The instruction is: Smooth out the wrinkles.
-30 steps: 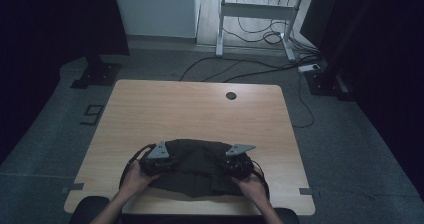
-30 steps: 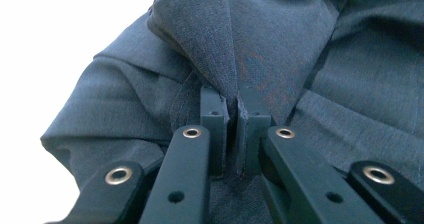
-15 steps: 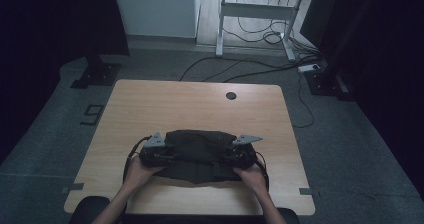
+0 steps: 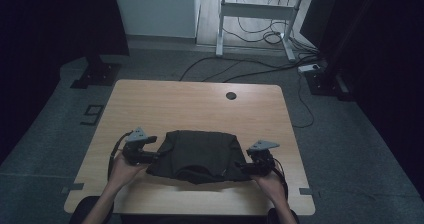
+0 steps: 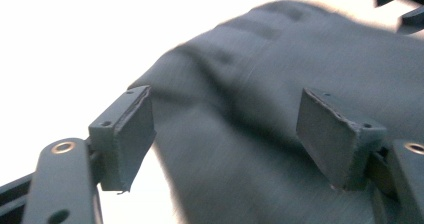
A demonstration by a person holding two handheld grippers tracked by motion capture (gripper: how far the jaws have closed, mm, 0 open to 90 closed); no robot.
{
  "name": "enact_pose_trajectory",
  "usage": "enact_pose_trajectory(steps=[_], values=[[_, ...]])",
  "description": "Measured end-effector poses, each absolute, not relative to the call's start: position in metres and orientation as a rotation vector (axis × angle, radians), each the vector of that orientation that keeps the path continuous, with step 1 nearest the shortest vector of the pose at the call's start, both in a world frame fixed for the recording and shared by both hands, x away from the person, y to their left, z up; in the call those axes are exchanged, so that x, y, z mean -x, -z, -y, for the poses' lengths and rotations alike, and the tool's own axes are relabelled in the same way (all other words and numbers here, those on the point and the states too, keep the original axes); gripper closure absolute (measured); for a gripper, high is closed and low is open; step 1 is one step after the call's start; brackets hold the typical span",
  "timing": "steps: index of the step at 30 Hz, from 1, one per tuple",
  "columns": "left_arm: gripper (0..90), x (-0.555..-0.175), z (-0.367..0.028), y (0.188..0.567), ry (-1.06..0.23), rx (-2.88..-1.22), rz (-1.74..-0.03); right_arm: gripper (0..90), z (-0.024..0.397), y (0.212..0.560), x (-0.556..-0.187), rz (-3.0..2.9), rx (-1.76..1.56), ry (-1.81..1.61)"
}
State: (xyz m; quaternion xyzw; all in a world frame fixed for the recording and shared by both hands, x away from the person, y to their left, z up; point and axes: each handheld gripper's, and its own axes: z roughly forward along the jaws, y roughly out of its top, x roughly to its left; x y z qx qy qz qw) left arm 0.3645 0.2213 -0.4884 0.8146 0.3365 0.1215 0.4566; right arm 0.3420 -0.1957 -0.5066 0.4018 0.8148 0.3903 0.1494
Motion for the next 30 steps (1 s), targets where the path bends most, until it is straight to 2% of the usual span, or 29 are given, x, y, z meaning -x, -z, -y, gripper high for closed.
enact_pose_trajectory(steps=[5, 8, 14, 23, 30], values=[[15.0, -0.356, -0.18, 0.488, -0.252, -2.065, -0.754, 24.6, 0.162, 0.49, -0.342, -2.332, -1.12, -1.209], [14.3, -0.346, -0.17, 0.5, -0.292, -2.151, -0.748, 23.3, 0.144, 0.492, -0.336, -2.378, -1.082, -1.207], [14.9, -0.338, -0.186, 0.525, -0.278, -2.191, -0.838, 20.8, 0.138, 0.518, -0.327, -2.443, -1.092, -1.099], [15.3, -0.32, -0.191, 0.532, -0.321, -2.197, -0.86, 16.8, 0.144, 0.534, -0.318, -2.438, -1.154, -1.06], [14.3, -0.324, -0.187, 0.537, -0.347, -2.209, -0.862, 10.7, 0.146, 0.544, -0.326, -2.446, -1.244, -1.1]])
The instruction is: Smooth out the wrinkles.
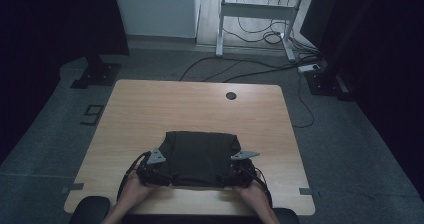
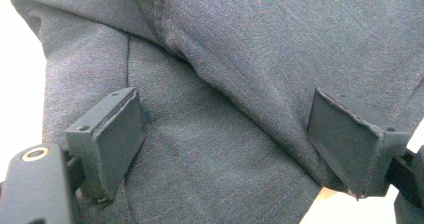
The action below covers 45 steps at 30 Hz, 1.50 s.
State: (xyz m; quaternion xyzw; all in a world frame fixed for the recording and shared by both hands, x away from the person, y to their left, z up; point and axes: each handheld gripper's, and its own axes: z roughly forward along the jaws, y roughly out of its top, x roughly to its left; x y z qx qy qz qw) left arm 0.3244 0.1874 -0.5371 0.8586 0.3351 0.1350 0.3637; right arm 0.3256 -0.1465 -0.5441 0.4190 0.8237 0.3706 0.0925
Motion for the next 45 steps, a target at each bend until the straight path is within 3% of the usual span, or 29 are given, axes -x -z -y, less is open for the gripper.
enact_pose_trajectory(steps=[14, 45], values=[[13.8, -0.349, -0.191, 0.54, -0.335, -2.188, -0.861, 9.0, 0.143, 0.544, -0.346, -2.451, -1.241, -1.095], [13.4, -0.42, -0.19, 0.539, -0.369, -2.169, -0.965, 8.4, 0.133, 0.543, -0.427, -2.457, -1.258, -1.064]])
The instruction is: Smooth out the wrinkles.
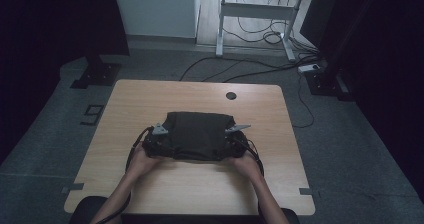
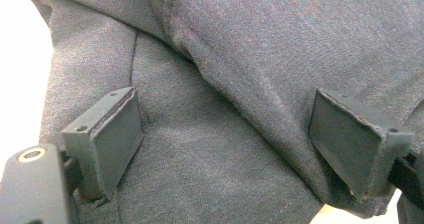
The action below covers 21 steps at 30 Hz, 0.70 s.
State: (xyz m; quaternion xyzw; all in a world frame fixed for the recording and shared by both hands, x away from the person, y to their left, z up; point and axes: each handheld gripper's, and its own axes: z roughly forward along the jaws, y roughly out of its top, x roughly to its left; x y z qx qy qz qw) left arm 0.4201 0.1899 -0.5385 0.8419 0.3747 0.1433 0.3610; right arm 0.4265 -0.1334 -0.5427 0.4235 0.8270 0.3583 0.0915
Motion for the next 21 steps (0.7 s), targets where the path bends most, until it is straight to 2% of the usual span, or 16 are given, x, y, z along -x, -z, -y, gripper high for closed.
enact_pose_trajectory(steps=[12, 21], values=[[13.3, -0.452, -0.185, 0.538, -0.386, -2.153, -1.011, 8.3, 0.134, 0.545, -0.461, -2.415, -1.273, -1.084], [13.0, -0.454, -0.185, 0.537, -0.38, -2.153, -1.017, 8.3, 0.136, 0.545, -0.466, -2.419, -1.265, -1.107]])
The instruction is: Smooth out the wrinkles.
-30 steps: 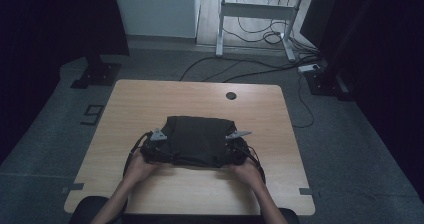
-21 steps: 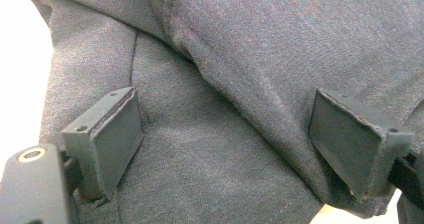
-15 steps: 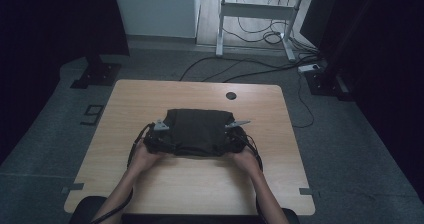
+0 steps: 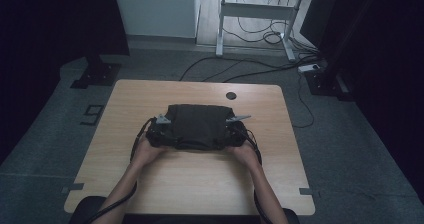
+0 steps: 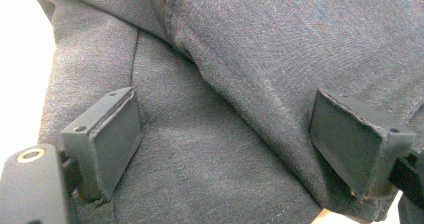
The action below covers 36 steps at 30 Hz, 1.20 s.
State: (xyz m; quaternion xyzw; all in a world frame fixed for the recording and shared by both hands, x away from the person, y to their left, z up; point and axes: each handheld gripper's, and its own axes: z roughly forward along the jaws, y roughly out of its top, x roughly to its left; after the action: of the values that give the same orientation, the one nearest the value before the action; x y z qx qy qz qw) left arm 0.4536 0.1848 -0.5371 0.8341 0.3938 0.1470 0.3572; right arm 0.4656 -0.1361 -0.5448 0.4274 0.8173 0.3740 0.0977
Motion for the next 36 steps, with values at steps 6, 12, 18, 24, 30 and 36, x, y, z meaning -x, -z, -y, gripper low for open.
enact_pose_trajectory(steps=[6, 12, 18, 24, 30, 36], values=[[12.3, -0.453, -0.189, 0.534, -0.338, -2.141, -1.01, 9.6, 0.137, 0.542, -0.465, -2.422, -1.286, -1.099], [13.8, -0.448, -0.191, 0.529, -0.331, -2.134, -1.012, 12.7, 0.137, 0.533, -0.46, -2.407, -1.29, -1.097], [10.1, -0.439, -0.192, 0.517, -0.368, -2.16, -0.993, 11.0, 0.137, 0.522, -0.451, -2.403, -1.236, -1.1], [4.5, -0.427, -0.194, 0.507, -0.372, -2.168, -0.959, 0.0, 0.14, 0.51, -0.441, -2.403, -1.215, -1.09], [2.5, -0.412, -0.201, 0.497, -0.399, -2.155, -0.919, 0.0, 0.146, 0.496, -0.428, -2.401, -1.177, -1.097], [2.3, -0.397, -0.209, 0.486, -0.439, -2.146, -0.888, 0.0, 0.154, 0.485, -0.413, -2.4, -1.144, -1.106]])
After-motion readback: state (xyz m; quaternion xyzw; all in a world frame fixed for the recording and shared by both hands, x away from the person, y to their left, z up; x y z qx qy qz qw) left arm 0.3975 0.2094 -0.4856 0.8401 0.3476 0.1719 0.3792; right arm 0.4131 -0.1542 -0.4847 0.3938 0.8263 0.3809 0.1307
